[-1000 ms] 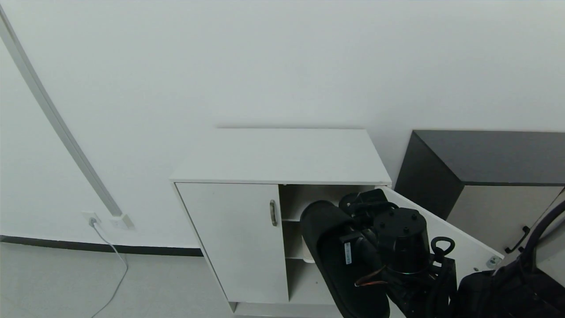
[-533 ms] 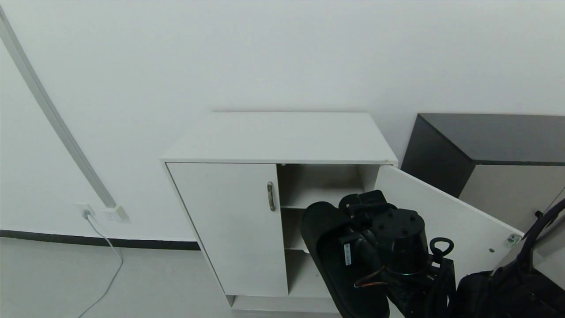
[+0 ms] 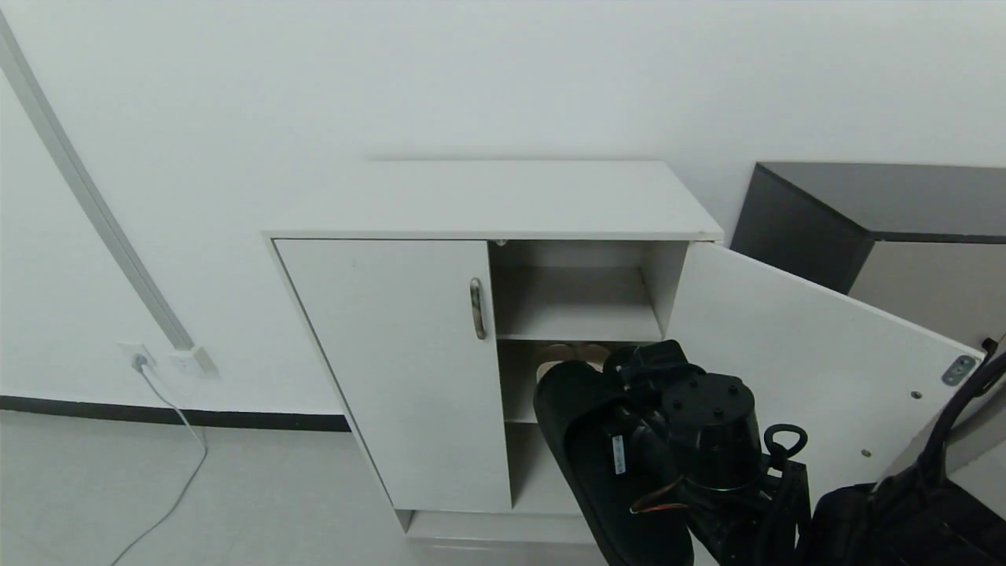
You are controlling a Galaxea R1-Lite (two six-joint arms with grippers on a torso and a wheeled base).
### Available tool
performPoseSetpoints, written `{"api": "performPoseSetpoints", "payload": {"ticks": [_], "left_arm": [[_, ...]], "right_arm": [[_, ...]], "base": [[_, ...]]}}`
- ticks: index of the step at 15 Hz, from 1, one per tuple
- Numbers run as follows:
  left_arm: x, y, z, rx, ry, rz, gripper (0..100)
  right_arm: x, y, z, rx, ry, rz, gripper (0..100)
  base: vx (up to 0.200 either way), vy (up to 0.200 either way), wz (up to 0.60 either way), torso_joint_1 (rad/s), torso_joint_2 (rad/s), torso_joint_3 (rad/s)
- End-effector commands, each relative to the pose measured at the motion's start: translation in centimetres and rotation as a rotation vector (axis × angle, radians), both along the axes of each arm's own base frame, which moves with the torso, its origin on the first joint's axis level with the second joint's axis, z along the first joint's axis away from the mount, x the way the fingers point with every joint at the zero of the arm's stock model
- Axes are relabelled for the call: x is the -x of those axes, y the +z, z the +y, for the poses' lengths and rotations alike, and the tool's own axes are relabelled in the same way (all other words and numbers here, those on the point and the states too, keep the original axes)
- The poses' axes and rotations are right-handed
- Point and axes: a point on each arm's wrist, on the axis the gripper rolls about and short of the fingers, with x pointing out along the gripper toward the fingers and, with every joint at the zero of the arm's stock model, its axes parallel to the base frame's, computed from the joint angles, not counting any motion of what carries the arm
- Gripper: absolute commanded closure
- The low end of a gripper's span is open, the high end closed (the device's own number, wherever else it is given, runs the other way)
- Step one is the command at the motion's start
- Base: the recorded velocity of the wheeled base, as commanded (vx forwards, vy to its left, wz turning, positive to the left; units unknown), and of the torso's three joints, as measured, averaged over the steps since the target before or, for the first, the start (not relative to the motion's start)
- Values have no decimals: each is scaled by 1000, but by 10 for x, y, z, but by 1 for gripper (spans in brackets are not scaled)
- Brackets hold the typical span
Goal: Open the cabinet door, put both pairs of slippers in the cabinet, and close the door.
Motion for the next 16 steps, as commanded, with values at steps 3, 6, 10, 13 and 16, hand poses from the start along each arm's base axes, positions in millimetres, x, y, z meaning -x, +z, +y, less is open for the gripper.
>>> {"api": "performPoseSetpoints", "payload": {"ticks": [3, 6, 10, 13, 16], "left_arm": [[0, 0, 0, 0, 0, 2, 100], [0, 0, 0, 0, 0, 2, 100], [0, 0, 0, 0, 0, 2, 100], [0, 0, 0, 0, 0, 2, 100], [0, 0, 0, 0, 0, 2, 100]], "right_arm": [[0, -1, 1, 1, 2, 1, 100], [0, -3, 1, 5, 2, 5, 100], [0, -4, 1, 10, 2, 9, 100], [0, -4, 1, 10, 2, 9, 100], [1, -4, 1, 12, 4, 9, 100]], "base": [[0, 0, 0, -158, 491, 320], [0, 0, 0, -142, 473, 328], [0, 0, 0, -101, 452, 345], [0, 0, 0, -53, 444, 380], [0, 0, 0, -22, 349, 331]]}}
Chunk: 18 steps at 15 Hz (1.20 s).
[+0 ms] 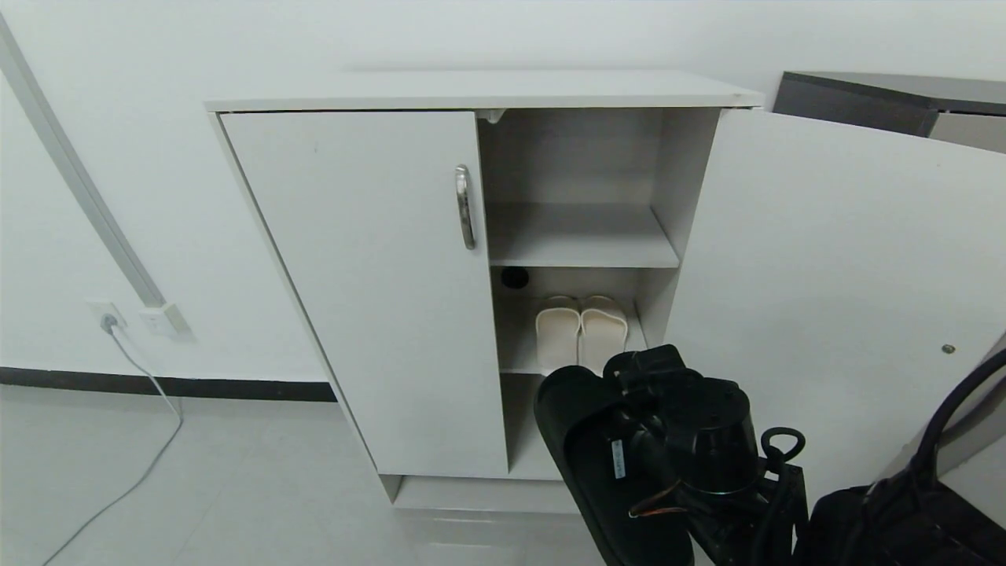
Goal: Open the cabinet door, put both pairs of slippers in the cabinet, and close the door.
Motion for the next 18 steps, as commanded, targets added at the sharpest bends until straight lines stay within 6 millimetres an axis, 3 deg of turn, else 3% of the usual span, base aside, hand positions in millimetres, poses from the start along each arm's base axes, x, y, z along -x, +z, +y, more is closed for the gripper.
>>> {"api": "performPoseSetpoints", "payload": {"ticks": [1, 7, 9, 12, 15, 18], "left_arm": [[0, 0, 0, 0, 0, 2, 100], [0, 0, 0, 0, 0, 2, 100], [0, 0, 0, 0, 0, 2, 100], [0, 0, 0, 0, 0, 2, 100], [0, 0, 0, 0, 0, 2, 100], [0, 0, 0, 0, 0, 2, 100]], "right_arm": [[1, 0, 0, 0, 2, 0, 100], [2, -3, 2, 0, 15, 0, 100], [2, -3, 3, -10, 19, -11, 100], [0, -8, 5, 5, 24, -14, 100], [-7, -6, 18, -29, 28, -59, 100], [-16, 12, 41, -50, 33, -72, 100]], "base": [[0, 0, 0, -2, 115, 119], [0, 0, 0, 0, 12, 6], [0, 0, -600, 2, 7, 2], [0, 0, 0, 0, 0, 0], [0, 0, 0, 0, 0, 0], [0, 0, 0, 0, 0, 0]]}}
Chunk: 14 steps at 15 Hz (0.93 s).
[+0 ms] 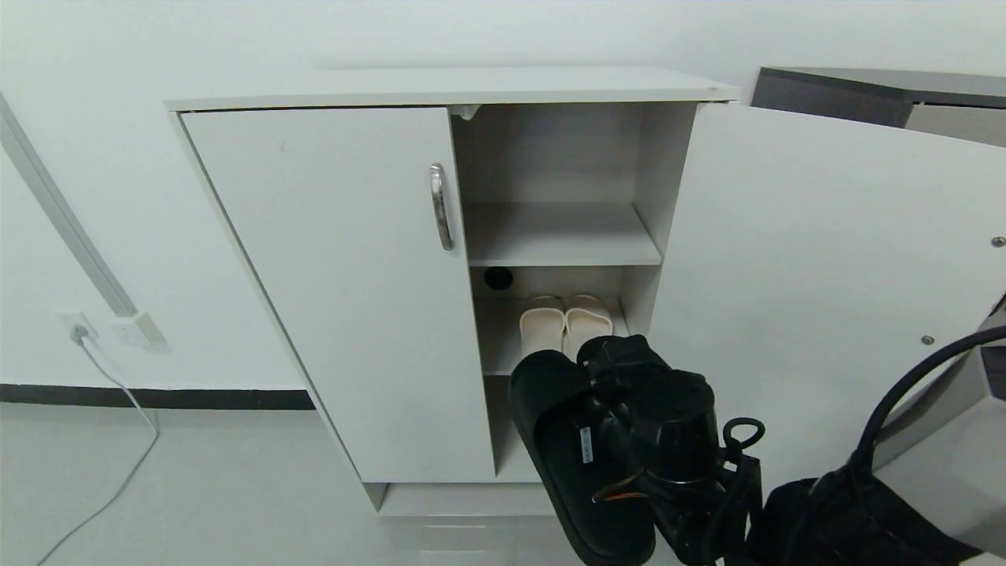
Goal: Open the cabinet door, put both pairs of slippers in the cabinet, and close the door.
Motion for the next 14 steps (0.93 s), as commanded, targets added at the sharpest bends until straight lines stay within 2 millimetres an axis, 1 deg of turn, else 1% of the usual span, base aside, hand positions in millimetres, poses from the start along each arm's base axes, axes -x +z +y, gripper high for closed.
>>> {"api": "performPoseSetpoints", "payload": {"ticks": [1, 2, 4, 5, 6, 7, 8, 9, 10, 14], "left_arm": [[0, 0, 0, 0, 0, 2, 100], [0, 0, 0, 0, 0, 2, 100], [0, 0, 0, 0, 0, 2, 100], [0, 0, 0, 0, 0, 2, 100], [0, 0, 0, 0, 0, 2, 100], [0, 0, 0, 0, 0, 2, 100], [0, 0, 0, 0, 0, 2, 100], [0, 0, 0, 0, 0, 2, 100], [0, 0, 0, -1, 0, 2, 100], [0, 0, 0, -1, 0, 2, 100]], "right_arm": [[-12, 23, 21, -19, -46, -22, 100], [-17, 41, 30, -35, -123, -47, 100], [-24, 75, 43, -72, -163, -76, 100], [-25, 90, 46, -89, -165, -76, 100], [-24, 100, 46, -98, -170, -60, 100], [-20, 114, 43, -106, -176, -36, 100], [-17, 124, 40, -99, -192, -11, 100], [-17, 131, 39, -103, -215, -10, 100], [-18, 132, 40, -107, -230, -16, 100], [-20, 131, 42, -101, -233, -16, 100]], "base": [[0, 0, 0, 0, 0, 0], [0, 0, 0, 0, 0, 0], [0, 0, 0, 0, 0, 0], [0, 0, 0, 0, 0, 0], [0, 0, 0, 0, 0, 0], [0, 0, 0, 0, 0, 0], [0, 0, 0, 0, 0, 0], [0, 0, 0, 0, 0, 0], [0, 0, 0, 0, 0, 0], [0, 0, 0, 0, 0, 0]]}}
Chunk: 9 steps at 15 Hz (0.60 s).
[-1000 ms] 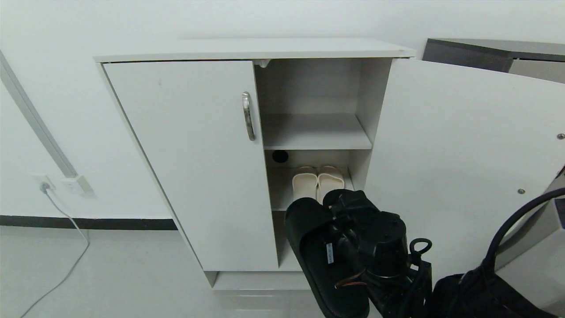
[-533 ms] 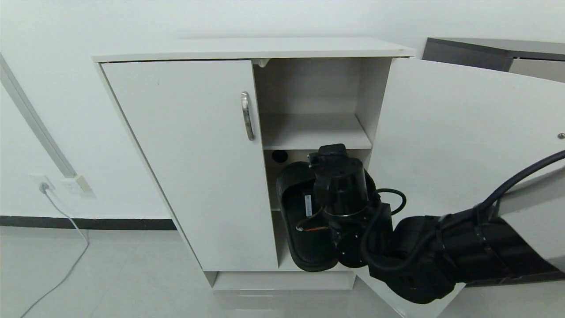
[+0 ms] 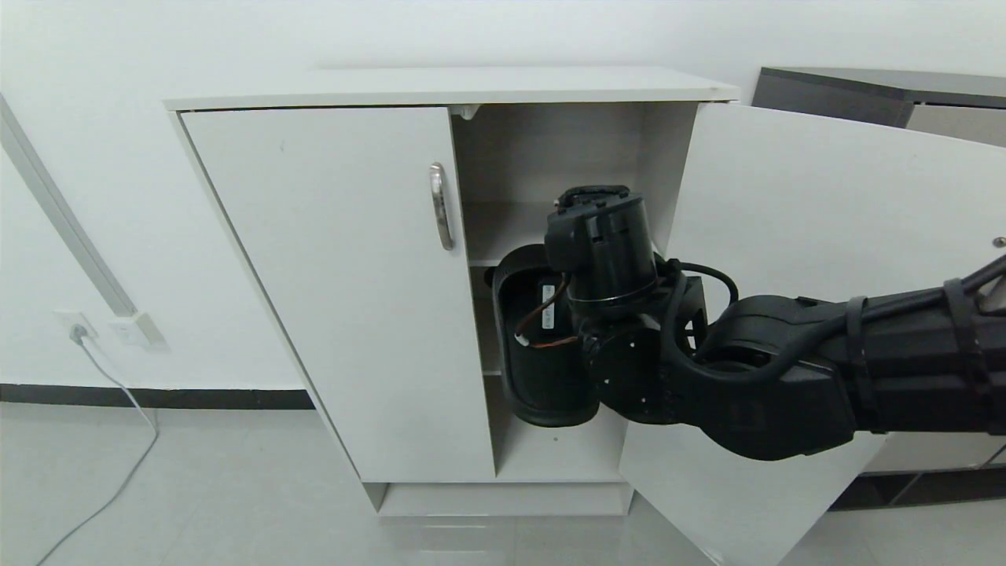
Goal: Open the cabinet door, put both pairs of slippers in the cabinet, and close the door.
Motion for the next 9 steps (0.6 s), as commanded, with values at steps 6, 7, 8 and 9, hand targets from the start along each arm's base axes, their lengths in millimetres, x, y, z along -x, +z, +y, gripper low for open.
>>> {"api": "performPoseSetpoints", "payload": {"ticks": [6, 7, 8, 9], "left_arm": [[0, 0, 0, -2, -1, 0, 100], [0, 0, 0, -1, -1, 0, 100], [0, 0, 0, -2, -1, 1, 100], [0, 0, 0, -2, -1, 1, 100]], "right_arm": [[-5, -6, 2, 9, -2, 9, 100], [-6, -6, 2, 9, -4, 9, 100], [-6, -6, 2, 9, -4, 9, 100], [-6, -6, 1, 9, -5, 9, 100]], "base": [[100, 0, 0, 1, 2, 4], [200, 0, 0, -2, 2, -2], [200, 0, 0, -7, 7, 7], [200, 0, 0, 2, -2, 7]]}}
